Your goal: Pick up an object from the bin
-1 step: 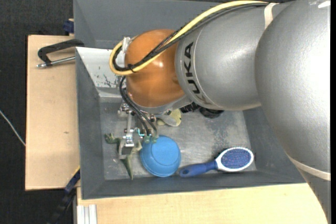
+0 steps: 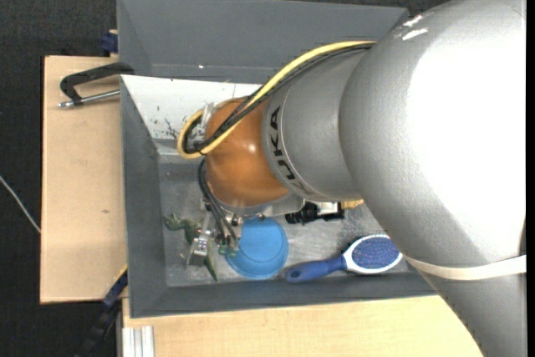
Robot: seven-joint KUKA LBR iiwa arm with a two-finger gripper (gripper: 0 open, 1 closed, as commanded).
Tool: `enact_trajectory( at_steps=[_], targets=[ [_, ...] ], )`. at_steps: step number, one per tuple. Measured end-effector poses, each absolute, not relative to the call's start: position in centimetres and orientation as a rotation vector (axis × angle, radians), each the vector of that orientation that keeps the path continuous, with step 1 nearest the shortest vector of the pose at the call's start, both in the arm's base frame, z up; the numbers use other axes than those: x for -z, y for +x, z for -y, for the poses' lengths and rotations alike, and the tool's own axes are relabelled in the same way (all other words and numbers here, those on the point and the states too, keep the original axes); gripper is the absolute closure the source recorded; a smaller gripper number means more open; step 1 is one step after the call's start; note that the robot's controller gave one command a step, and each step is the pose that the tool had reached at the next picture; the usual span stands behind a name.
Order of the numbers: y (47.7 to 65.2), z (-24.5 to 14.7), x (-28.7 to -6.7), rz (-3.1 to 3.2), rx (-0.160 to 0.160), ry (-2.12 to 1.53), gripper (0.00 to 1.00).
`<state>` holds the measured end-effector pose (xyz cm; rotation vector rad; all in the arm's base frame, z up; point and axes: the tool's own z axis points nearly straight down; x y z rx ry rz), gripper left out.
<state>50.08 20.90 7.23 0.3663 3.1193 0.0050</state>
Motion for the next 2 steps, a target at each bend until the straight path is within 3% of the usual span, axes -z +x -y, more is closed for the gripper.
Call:
enact_trajectory(
  at_steps=[1, 2],
  targets=[
    [49.2, -22.6, -10.1, -3.08, -0.008, 0.59, 0.0],
    [49.2, -20.7, -10.0, -3.014, -0.001, 0.89, 0.0]
  ],
)
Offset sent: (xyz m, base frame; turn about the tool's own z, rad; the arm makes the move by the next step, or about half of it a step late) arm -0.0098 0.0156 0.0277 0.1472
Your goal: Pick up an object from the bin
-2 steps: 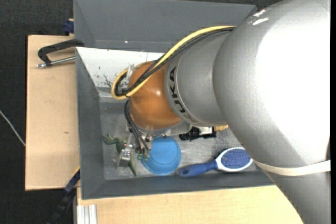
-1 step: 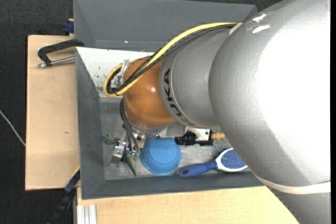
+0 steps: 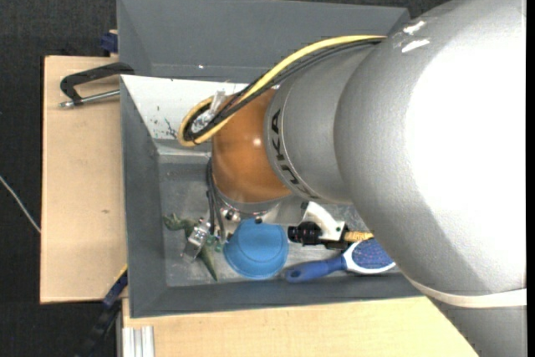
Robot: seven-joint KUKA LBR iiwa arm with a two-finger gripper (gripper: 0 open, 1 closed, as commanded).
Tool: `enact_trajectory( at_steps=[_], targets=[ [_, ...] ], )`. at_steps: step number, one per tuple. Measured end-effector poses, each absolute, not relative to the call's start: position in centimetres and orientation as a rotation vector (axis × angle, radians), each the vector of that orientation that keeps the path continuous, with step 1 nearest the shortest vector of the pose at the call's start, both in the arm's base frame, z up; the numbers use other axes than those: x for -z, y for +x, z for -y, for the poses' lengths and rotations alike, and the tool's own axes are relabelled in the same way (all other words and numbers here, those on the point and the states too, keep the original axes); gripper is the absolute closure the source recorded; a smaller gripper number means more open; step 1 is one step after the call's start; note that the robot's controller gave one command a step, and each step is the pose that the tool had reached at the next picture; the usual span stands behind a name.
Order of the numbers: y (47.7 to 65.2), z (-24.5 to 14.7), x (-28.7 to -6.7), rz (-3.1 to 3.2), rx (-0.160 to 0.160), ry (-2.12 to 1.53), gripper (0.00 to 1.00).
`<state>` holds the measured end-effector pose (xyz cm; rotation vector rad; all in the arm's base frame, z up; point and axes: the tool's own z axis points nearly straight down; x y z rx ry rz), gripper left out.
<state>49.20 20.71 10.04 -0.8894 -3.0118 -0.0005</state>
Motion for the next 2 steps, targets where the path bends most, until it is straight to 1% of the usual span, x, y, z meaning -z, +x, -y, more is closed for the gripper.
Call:
enact_trajectory(
  at_steps=[1, 2],
  targets=[
    [49.47, -20.74, -7.25, 2.926, 0.003, -1.139, 0.0],
    [49.5, -20.8, -7.32, 2.928, 0.003, -1.138, 0.0]
  ],
)
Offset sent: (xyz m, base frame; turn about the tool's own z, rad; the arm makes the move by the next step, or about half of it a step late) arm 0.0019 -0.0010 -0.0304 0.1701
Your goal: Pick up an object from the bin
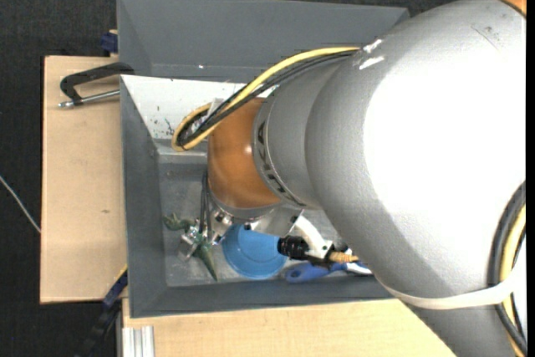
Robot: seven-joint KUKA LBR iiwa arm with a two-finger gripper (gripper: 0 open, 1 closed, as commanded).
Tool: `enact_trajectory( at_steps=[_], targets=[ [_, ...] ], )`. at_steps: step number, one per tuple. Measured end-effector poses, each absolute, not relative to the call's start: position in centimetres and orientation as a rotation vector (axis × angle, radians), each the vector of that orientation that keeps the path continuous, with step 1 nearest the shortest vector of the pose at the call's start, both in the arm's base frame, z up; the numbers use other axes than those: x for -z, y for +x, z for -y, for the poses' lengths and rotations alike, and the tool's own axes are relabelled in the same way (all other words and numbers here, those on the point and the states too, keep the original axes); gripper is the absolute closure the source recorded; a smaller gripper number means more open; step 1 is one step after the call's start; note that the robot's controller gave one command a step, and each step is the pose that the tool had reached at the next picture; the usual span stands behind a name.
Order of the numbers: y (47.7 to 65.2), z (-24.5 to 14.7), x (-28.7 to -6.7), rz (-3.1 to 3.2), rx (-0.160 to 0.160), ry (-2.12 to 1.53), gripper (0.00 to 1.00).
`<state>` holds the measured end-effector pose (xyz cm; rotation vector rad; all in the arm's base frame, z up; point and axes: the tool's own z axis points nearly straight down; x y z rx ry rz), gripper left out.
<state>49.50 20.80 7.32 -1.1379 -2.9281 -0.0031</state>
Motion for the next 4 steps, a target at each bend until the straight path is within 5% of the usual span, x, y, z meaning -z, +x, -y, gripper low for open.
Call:
enact_trajectory(
  at_steps=[1, 3, 4],
  targets=[
    [49.6, -20.9, -7.5, 2.929, 0.007, -1.138, 1.0],
    [49.8, -21.0, -12.9, 2.934, 0.007, -1.135, 1.0],
    [50.0, -21.1, -19.9, 2.939, 0.013, -1.132, 1.0]
  ],
)
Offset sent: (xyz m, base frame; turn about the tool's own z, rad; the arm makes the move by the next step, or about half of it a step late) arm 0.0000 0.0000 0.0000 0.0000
